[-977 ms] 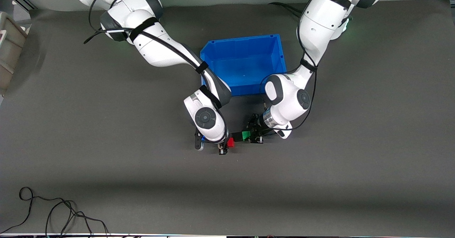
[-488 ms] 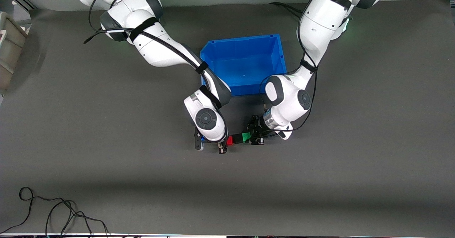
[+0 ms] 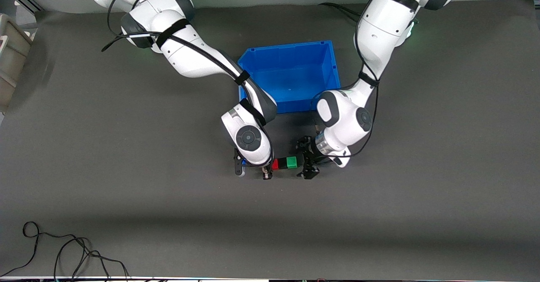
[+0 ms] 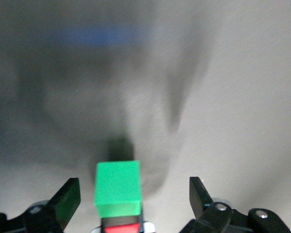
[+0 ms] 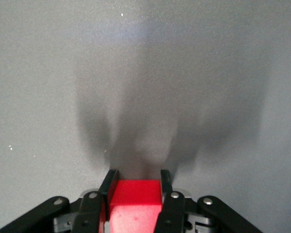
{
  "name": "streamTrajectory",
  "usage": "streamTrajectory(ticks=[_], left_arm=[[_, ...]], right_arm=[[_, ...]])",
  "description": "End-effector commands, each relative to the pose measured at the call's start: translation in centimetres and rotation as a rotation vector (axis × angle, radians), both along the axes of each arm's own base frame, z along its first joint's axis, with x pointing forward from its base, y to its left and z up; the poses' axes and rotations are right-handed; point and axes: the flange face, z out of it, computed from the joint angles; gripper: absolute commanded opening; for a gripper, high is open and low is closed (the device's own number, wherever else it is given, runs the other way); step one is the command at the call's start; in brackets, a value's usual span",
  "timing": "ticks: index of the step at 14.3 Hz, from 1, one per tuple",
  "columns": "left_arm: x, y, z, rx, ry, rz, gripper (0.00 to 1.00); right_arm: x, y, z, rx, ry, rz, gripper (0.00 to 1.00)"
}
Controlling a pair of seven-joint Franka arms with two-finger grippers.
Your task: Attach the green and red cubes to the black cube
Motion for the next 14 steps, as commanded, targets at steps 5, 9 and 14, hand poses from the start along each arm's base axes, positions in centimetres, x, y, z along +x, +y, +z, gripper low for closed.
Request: streamTrajectory(ticks=[5,9,14], left_arm=[[4.6,13.3,6.5,0.066,0.056,-0.179,1.00],[5.1,26.7,12.3,0.129,0.104,-0.449,1.00],[3.9,36.9,20.4,0.228,0.100,-0.786,1.00]], right_arm=[[2.1,-1.7,4.5,0.012,-0.046,0.021,1.00],[4.6,-7.2,15.7,0.063,0.001,0.093,1.00],[3.7,-19.5,30.1,0.118,0.092,0.358,1.00]])
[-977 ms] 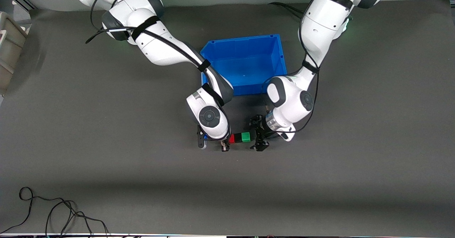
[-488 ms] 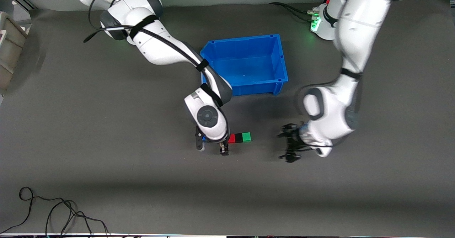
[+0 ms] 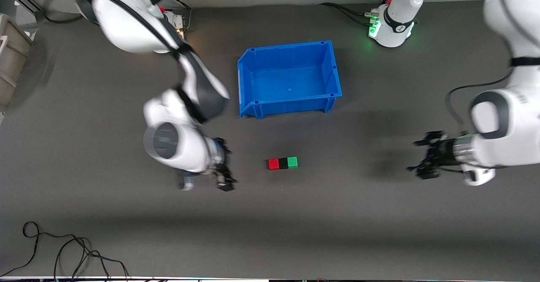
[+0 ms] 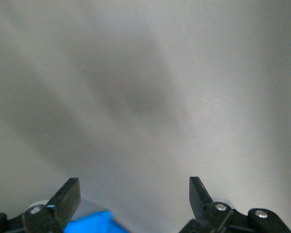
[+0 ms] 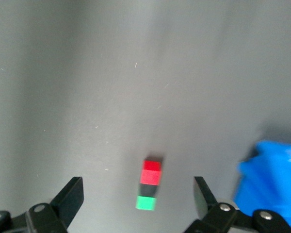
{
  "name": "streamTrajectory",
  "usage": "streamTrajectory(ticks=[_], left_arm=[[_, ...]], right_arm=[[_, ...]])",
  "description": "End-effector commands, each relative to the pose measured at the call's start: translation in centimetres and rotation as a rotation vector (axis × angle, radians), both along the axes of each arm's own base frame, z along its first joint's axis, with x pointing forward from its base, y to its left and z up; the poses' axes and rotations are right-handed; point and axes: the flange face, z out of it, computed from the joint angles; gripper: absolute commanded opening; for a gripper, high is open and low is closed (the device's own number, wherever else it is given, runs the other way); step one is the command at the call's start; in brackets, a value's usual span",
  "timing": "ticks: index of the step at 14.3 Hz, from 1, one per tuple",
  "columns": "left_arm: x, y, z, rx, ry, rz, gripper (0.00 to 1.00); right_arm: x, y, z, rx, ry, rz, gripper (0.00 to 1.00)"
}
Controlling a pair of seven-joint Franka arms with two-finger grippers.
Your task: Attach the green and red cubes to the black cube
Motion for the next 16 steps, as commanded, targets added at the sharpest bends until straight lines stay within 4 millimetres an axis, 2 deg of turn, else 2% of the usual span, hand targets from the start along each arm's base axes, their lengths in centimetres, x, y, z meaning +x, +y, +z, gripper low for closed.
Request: streamTrajectory(ticks=[1,5,8,11,14,16], left_arm=[[-0.7,0.9,5.1,0.040,-0.002,-0.219,1.00],[-1.3,1.3,11.5,0.050,-0.022,-0.351,1.00],[-2.4,0.6,14.4,0.105,-0.039,-0.460,1.00],[-2.8,-1.5,17.0,0.164,-0.127,-0.748,1.00],[-3.5,-1.5,19.2,0.142,-0.213,-0.979,1.00],[-4.4,-1.7,20.5,0.154,-0.263,-1.030,1.00]], right_arm=[[-3.0,-6.2,6.1,0.039,0.037,0.181,1.00],[-5.6,-17.3,12.9,0.077,0.035,0.366,1.00],[-7.3,-24.7,16.0,0.109,0.036,0.530,1.00],[-8.8,-29.5,17.8,0.121,0.012,0.712,1.00],[-9.2,-34.6,18.7,0.136,-0.052,0.896,1.00],[-9.3,-37.1,18.7,0.127,-0.081,1.048,1.00]])
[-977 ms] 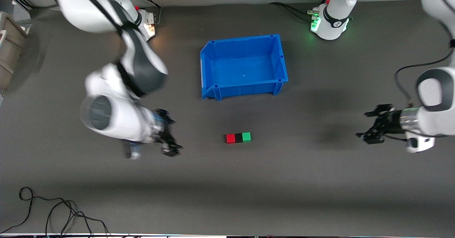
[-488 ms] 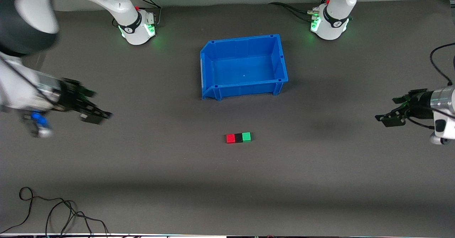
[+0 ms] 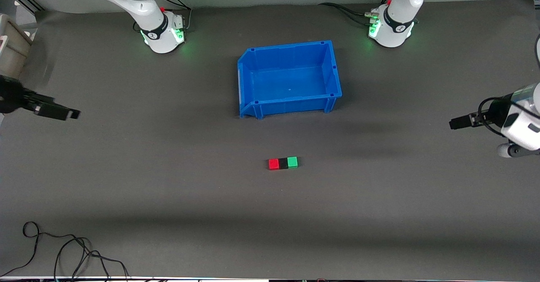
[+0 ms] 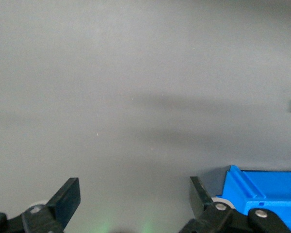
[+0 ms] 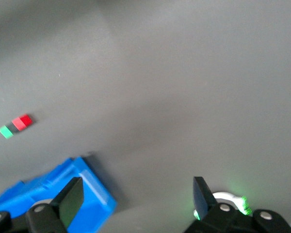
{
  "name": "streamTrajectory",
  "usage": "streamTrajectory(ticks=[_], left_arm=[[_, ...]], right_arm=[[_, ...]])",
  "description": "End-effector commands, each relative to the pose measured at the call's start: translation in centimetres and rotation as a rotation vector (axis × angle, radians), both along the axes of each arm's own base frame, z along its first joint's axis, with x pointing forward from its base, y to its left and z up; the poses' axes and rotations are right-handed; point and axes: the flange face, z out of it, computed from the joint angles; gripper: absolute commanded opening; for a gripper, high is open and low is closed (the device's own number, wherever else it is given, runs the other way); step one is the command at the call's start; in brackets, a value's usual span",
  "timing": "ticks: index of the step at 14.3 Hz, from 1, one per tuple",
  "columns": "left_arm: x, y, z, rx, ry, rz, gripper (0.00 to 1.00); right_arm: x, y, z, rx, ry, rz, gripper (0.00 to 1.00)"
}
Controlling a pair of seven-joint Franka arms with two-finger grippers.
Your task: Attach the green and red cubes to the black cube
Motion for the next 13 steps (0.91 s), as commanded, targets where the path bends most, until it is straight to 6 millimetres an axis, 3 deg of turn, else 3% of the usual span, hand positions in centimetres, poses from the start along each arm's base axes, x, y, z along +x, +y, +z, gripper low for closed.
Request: streamTrajectory(ticks=[1,4,6,10,13], left_arm=[[-1.9,-0.6,2.1,0.014,-0.066,-0.090,1.00],[-3.9,-2.1,2.5,0.020,-0.120,-0.117,1.00],[-3.9,-2.2,3.0,0.017,-0.128,-0.133,1.00],[-4.0,-2.3,4.2,0.014,-0.131,-0.173,1.00],[-4.0,-2.0,5.0,0.013,-0.137,-0.180,1.00]], right_arm=[[-0.6,-2.2,0.1,-0.014,-0.046,0.195,1.00],[-1.3,-1.9,-0.7,-0.045,-0.061,0.235,1.00],[-2.2,-1.5,-1.5,-0.043,-0.104,0.241,1.00],[-2.4,1.8,-1.7,-0.113,-0.126,0.316,1.00],[-2.3,2.0,-2.0,-0.116,-0.136,0.311,1.00]])
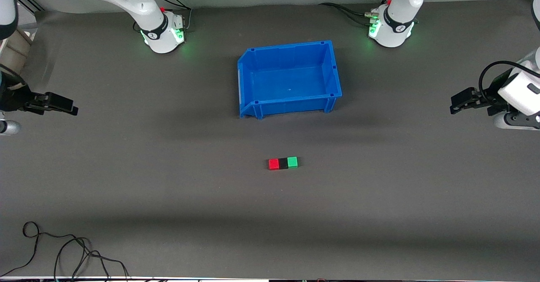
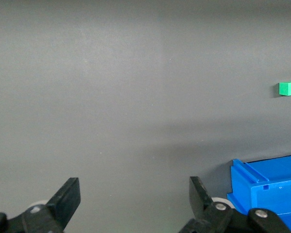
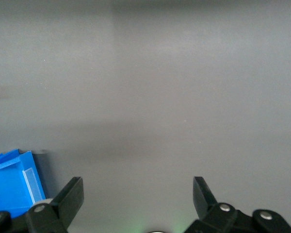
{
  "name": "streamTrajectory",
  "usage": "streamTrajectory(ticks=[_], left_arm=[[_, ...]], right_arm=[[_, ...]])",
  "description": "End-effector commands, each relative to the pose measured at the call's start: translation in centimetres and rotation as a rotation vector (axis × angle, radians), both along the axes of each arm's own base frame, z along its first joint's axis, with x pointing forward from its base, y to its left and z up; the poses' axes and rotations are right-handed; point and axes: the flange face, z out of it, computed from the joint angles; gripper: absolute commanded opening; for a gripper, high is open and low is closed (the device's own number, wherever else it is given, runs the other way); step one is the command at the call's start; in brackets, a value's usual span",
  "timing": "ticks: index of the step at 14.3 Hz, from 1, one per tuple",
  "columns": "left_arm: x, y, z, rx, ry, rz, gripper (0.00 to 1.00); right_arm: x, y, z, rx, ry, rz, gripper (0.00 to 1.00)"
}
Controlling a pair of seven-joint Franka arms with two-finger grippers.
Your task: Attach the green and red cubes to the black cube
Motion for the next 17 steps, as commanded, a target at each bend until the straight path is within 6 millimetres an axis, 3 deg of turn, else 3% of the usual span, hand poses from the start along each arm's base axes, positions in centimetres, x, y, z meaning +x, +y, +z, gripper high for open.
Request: streamTrajectory(ticks=[1,7,11,14,17], left_arm=[[-0.5,0.3,1.4,0.017,-0.014,-0.015,1.00],[-0.5,0.3,1.6,0.016,-0.007,-0.023,1.00],[-0.4,0.1,1.9,0.017,-0.011,-0.009,1.00],[-0.3,0.1,1.6,0.017,-0.008,-0.007,1.00],[-0.2,0.1,1.7,0.019,-0.009,-0.015,1.00]], right_arm=[[-1.0,-0.4,0.0,-0.013,-0.022,0.008,1.00],[-1.7,-1.3,0.2,-0.008,-0.044,0.000,1.00],[-2.1,-2.1,1.5,-0.008,-0.065,-0.008,1.00],[-2.0,-1.4,1.4,-0.010,-0.070,-0.003,1.00],[-2.1,0.6,1.4,-0.033,-0.067,-0.004,1.00]])
